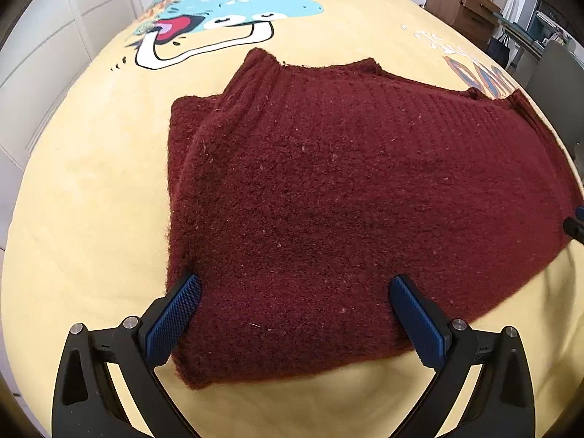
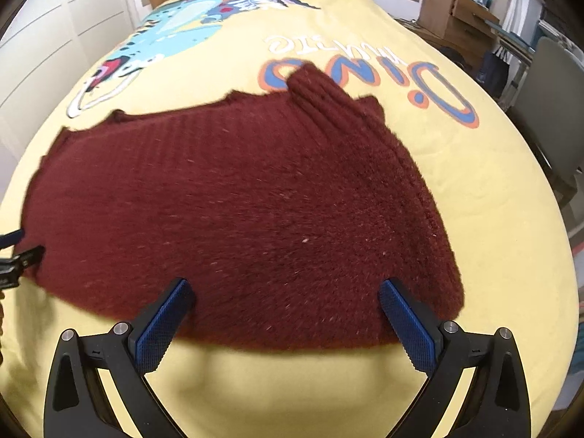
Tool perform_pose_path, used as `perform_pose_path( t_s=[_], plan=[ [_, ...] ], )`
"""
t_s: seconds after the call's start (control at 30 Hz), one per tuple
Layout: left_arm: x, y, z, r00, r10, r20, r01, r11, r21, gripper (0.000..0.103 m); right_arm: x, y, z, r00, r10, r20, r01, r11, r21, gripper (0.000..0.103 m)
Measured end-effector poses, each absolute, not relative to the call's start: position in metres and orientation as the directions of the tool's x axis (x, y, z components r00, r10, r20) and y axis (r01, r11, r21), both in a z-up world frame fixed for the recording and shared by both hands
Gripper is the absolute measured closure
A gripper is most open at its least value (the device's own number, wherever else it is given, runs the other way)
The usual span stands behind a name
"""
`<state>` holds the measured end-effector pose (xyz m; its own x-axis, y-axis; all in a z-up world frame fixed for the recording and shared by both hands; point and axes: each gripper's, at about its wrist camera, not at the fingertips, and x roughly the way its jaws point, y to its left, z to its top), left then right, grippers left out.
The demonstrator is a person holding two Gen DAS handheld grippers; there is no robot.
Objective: Fold small clothes
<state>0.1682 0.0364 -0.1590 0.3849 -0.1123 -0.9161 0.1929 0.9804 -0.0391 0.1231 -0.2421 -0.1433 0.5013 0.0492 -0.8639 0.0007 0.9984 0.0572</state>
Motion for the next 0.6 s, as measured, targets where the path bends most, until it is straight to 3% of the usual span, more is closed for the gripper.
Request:
perform_pose_path(
  t_s=[0.27,0.4,0.6],
  plan=[
    [0.177,0.076,-0.117,0.384,-0.227,-0.895,0.084,0.974,-0.211,0.001,0.091,-0.234,-0.117,0.507,0.092,-0.857,-0.046,0.996,0.079,0.0],
    [0.185,0.097,-0.13,0.347,-0.186,-0.919,0.044,0.982,-0.182,0.001,0.078,-0.228,-0.122,0.486,0.064,-0.871,-0.053,0.998,0.044,0.0],
    [0.194,0.114,-0.165,0.284,-0.246,-0.927,-0.015,0.965,-0.261,0.002,0.063,-0.23,-0.135,0.447,0.056,-0.893,-0.048,0.998,0.038,0.0]
  ],
)
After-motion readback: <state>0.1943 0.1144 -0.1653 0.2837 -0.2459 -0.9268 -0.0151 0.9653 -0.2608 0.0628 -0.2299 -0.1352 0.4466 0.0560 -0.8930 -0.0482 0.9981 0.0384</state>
